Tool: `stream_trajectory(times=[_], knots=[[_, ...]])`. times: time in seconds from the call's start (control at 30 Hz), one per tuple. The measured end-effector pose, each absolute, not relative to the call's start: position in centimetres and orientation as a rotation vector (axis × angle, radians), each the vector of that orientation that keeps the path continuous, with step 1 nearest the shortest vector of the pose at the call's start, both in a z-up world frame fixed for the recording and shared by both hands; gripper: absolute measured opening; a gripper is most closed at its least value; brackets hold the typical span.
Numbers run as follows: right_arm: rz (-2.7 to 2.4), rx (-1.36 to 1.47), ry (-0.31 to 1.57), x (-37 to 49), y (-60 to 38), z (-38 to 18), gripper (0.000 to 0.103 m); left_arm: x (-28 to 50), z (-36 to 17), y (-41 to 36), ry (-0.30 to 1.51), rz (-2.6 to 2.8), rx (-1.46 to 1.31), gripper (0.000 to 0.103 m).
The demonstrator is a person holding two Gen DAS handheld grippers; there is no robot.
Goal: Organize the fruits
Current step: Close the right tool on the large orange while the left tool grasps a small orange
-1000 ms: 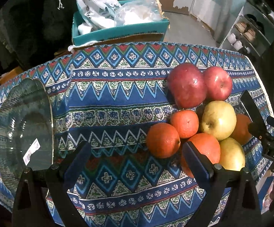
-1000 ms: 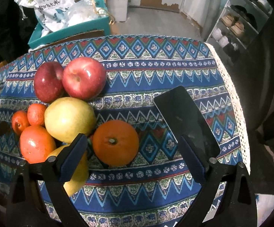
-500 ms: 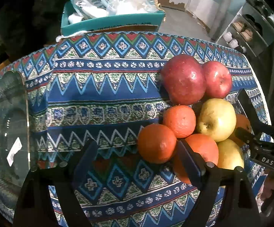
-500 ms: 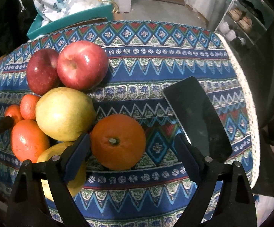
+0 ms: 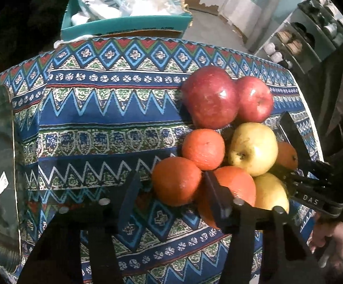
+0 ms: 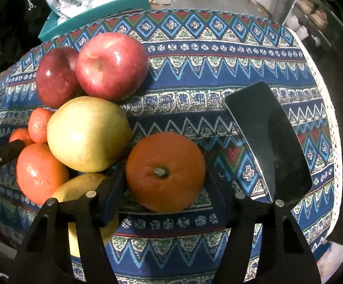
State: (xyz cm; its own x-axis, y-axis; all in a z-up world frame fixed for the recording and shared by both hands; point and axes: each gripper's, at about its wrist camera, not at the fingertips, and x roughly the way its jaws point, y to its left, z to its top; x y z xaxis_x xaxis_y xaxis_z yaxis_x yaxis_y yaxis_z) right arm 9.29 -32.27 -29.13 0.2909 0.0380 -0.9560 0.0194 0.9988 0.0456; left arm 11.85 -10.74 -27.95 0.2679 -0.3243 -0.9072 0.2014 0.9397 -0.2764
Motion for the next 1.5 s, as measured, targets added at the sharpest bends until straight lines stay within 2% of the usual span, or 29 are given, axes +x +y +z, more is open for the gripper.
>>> stream_trajectory(times=[0.03, 0.23, 0.3, 0.37, 0.5, 0.53, 0.57, 0.6, 0.67, 1.07, 1.5], knots=[[0.008, 0.044, 1.271, 9.2, -32.2, -29.0, 0.065, 11.8, -27.9, -10.8, 1.249, -0.369, -0.115, 0.045], [-0.011, 0.033, 1.242, 9.4, -32.0, -28.0, 0.065, 11.7, -27.6, -11.1, 1.243, -0.358, -0.098, 0.047], [-0.014, 0.029, 1.237, 9.2, -32.1, -27.6, 0.065, 11.8, -27.7, -11.0, 1.246, -0.314, -0.078, 0.068], [-0.011, 0.028, 1.234, 9.0, -32.1, -27.3, 0.065, 11.8, -27.9, -10.6, 1.246, -0.304, -0.089, 0.071], [-0.001, 0.036, 1.23, 9.0, -31.9, -27.1, 0.065, 12.2, -28.6, -9.6, 1.274, -0.325, -0.179, 0.071], [0.001, 0.038, 1.228, 8.9, -32.0, -27.0, 0.065, 12.2, -28.7, -9.5, 1.277, -0.33, -0.19, 0.071], [0.0, 0.039, 1.226, 8.9, -32.1, -26.9, 0.065, 12.2, -28.8, -9.4, 1.278, -0.343, -0.204, 0.067], [-0.002, 0.037, 1.223, 9.1, -31.9, -26.9, 0.065, 12.2, -28.8, -9.4, 1.276, -0.364, -0.22, 0.056], [-0.005, 0.036, 1.216, 9.1, -32.0, -26.7, 0.065, 12.2, -28.7, -9.4, 1.28, -0.401, -0.246, 0.045], [-0.007, 0.008, 1.141, 9.0, -31.2, -24.4, 0.065, 11.2, -26.6, -10.3, 1.204, -0.337, -0.109, 0.043], [0.006, -0.018, 0.956, 7.7, -29.6, -18.1, 0.065, 9.1, -19.8, -8.3, 1.016, -0.269, -0.038, 0.042]])
